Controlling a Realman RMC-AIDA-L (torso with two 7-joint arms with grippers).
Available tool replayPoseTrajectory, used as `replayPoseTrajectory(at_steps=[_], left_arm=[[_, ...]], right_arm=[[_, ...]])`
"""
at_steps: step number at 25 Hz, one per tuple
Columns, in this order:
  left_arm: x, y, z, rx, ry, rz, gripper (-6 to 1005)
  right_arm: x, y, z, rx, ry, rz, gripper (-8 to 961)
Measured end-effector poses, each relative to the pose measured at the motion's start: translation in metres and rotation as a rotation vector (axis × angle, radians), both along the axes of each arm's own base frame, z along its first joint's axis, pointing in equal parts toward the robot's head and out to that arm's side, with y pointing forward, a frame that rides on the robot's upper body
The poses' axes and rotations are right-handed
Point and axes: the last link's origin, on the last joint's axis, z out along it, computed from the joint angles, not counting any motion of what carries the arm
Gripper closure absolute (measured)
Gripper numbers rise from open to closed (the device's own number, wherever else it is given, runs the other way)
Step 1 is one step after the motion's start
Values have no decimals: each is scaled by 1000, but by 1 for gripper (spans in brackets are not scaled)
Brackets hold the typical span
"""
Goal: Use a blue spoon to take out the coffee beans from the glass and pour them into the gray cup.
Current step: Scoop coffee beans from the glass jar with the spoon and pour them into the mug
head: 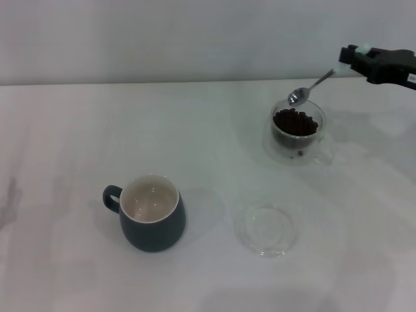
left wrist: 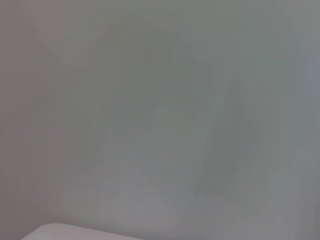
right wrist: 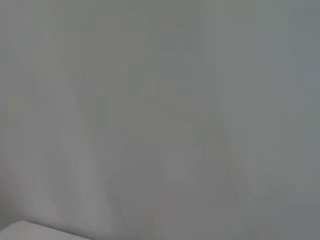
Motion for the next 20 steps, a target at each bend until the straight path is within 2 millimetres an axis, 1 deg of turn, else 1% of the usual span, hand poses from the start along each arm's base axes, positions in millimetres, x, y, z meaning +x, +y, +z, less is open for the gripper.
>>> replayPoseTrajectory(at_steps=[4,20], left_arm=[[0,0,0,4,-2,3,213],[1,-1,-1,-4,0,-3,213]], right_arm=[[7,-2,3,-3,-17,-19,799],[23,-9,-3,-31,-50,-76,797]])
